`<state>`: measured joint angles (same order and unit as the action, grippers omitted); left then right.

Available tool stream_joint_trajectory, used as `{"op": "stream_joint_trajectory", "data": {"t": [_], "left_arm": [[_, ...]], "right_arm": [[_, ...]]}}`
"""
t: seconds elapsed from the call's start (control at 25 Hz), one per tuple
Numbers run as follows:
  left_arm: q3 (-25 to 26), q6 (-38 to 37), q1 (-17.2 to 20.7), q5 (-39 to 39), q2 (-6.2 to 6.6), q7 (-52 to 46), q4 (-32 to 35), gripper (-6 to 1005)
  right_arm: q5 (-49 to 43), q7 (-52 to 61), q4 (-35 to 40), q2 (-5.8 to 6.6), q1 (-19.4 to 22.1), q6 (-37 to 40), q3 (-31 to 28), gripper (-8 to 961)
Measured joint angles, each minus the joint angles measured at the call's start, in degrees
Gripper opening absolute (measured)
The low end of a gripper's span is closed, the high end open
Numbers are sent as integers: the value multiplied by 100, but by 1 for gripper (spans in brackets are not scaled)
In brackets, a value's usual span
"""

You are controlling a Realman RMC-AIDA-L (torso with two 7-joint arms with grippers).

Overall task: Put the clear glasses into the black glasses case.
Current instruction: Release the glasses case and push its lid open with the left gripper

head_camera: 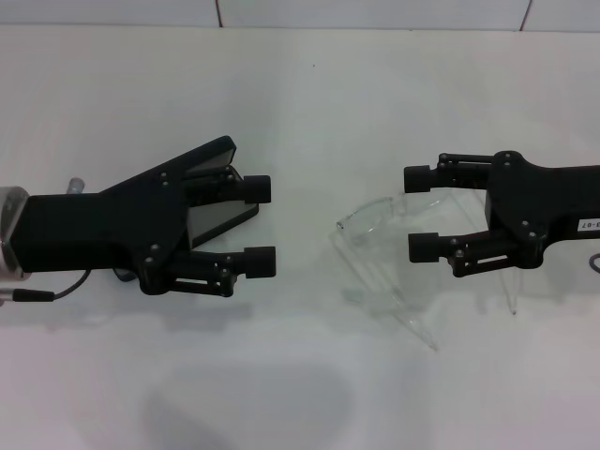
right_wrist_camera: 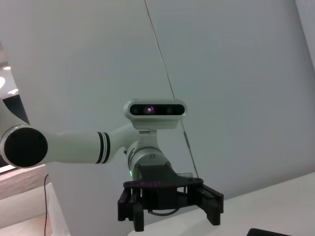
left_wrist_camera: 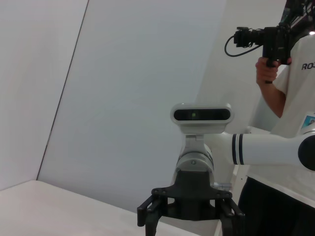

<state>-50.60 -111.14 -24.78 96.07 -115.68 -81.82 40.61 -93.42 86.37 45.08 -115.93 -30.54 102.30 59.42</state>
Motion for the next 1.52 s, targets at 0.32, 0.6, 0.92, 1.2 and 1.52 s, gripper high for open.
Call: {"op": "stream_joint_trajectory", "data": {"t": [0.32, 0.6, 0.92, 1.2, 1.52], "left_arm": [[9, 10, 0, -11, -8, 0, 0, 888], [74, 26, -3, -47, -7, -6, 13, 889], [527, 1380, -49, 361, -368, -1690, 2789, 865], [-1366, 3011, -126, 3516, -399, -4079, 5330, 853], [-2961, 3076, -219, 5658, -404, -5589, 5471, 854]], "right_arm": [[0, -55, -3, 0, 5, 0, 0, 869], [-1, -58, -75, 0, 31, -3, -14, 869], [-1, -72, -3, 72, 697, -13, -1524, 869], [151, -255, -120, 61, 1288, 310, -2617, 869], [287, -601, -496, 69, 1378, 484, -2924, 870]]}}
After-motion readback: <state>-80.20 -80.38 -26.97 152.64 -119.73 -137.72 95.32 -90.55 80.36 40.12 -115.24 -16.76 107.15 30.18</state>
